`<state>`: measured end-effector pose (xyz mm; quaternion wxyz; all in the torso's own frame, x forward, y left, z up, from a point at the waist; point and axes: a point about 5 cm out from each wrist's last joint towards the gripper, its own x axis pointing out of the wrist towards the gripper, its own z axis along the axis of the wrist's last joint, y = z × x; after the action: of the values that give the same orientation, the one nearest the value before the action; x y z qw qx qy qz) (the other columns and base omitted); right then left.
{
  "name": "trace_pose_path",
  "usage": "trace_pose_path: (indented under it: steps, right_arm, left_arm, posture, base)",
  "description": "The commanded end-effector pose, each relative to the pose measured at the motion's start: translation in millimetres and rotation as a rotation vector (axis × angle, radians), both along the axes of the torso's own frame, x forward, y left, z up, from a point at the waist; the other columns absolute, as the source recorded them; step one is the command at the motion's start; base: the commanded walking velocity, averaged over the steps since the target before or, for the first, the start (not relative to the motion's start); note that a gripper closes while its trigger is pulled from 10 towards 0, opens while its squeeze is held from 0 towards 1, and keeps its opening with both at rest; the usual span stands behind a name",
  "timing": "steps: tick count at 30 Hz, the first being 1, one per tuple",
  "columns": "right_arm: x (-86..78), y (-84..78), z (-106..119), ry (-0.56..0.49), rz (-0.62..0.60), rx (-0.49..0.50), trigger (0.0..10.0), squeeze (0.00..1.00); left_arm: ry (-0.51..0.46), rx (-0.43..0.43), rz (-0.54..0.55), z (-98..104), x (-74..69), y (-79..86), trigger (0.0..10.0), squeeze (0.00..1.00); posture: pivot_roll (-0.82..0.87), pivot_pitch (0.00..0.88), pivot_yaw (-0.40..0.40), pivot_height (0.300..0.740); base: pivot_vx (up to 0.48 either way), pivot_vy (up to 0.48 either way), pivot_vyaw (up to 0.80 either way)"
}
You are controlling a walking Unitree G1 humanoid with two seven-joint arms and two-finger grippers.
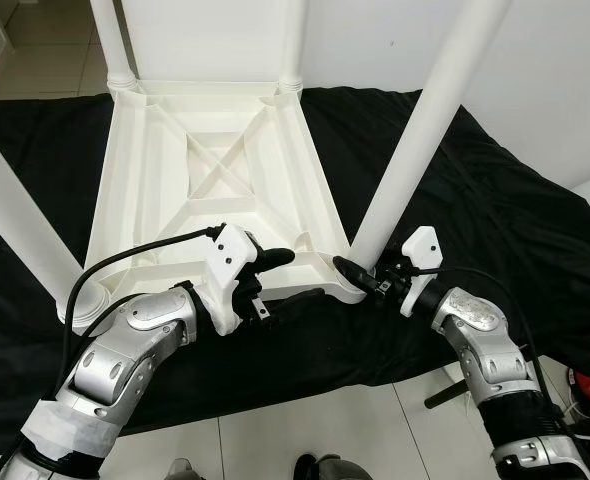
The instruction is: Building children table
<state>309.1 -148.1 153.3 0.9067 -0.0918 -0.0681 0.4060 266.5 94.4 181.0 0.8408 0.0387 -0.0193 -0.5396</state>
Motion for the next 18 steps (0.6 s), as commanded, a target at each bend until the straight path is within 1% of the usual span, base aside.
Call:
trace_pose_path:
  steps: [1, 5, 6, 9, 10, 11, 14, 15, 16, 17, 18]
  right_arm:
    - [-1.9, 5.7, -6, 0.007, 0.031, -0.034, 0.0, 0.0]
    - [-1.7, 6.7, -9, 0.011, 0.002, -0.029, 0.0, 0.0]
    - [-2.3, 8.7, -13, 0.024, -0.046, -0.03, 0.0, 0.0]
    - [-2.3, 8.7, -13, 0.024, -0.046, -0.03, 0.0, 0.0]
    - [-5.8, 13.8, -18, 0.038, -0.107, -0.012, 0.0, 0.0]
    - [-5.8, 13.8, -18, 0.038, -0.107, -0.012, 0.0, 0.0]
    - [-11.4, 26.4, -23, 0.078, -0.318, 0.093, 0.0, 0.0]
    - [-11.4, 26.4, -23, 0.078, -0.318, 0.093, 0.0, 0.0]
    - [-11.7, 28.3, -23, 0.079, -0.358, 0.113, 0.0, 0.0]
    - [-11.7, 28.3, -23, 0.079, -0.358, 0.113, 0.0, 0.0]
    - [-12.4, 30.0, -22, 0.073, -0.398, 0.125, 0.0, 0.0]
  left_arm:
    - [0.001, 0.004, -0.108, -1, -4.7, -3.6, 10.0, 0.0]
    - [-0.003, 0.0, -0.097, 0, -3.5, -3.4, 10.0, 0.0]
    - [-0.004, -0.002, -0.089, 0, -2.9, -2.9, 10.0, 0.0]
    - [-0.004, -0.002, -0.089, 0, -2.9, -2.9, 10.0, 0.0]
    - [-0.005, -0.006, -0.079, -1, -2.6, -2.5, 10.0, 0.0]
    - [-0.005, -0.006, -0.079, -1, -2.6, -2.5, 10.0, 0.0]
    - [-0.007, -0.017, -0.057, 0, -0.4, -2.9, 10.0, 0.0]
    - [-0.007, -0.017, -0.057, 0, -0.4, -2.9, 10.0, 0.0]
    - [-0.007, -0.019, -0.056, 0, 0.1, -3.1, 10.0, 0.0]
    - [-0.007, -0.019, -0.056, 0, 0.1, -3.1, 10.0, 0.0]
    - [-0.008, -0.019, -0.054, 0, 0.5, -3.4, 10.0, 0.0]
  posture:
    - [0.05, 0.092, -0.066, 0.74]
    - [0.06, 0.094, -0.07, 0.74]
    - [0.05, 0.097, -0.071, 0.74]
    - [0.05, 0.097, -0.071, 0.74]
    - [0.05, 0.102, -0.072, 0.74]
    - [0.05, 0.102, -0.072, 0.74]
    - [0.04, 0.109, -0.073, 0.74]
    - [0.04, 0.109, -0.073, 0.74]
    - [0.04, 0.109, -0.073, 0.74]
    - [0.04, 0.109, -0.073, 0.74]
    - [0.04, 0.113, -0.072, 0.74]
  base:
    - [0.0, 0.0, 0.0]
    - [0.0, 0.0, 0.0]
    - [0.0, 0.0, 0.0]
    - [0.0, 0.0, 0.0]
    - [0.0, 0.0, 0.0]
    - [0.0, 0.0, 0.0]
    - [0.0, 0.0, 0.0]
    - [0.0, 0.0, 0.0]
    - [0.0, 0.0, 0.0]
    - [0.0, 0.0, 0.0]
    - [0.0, 0.0, 0.0]
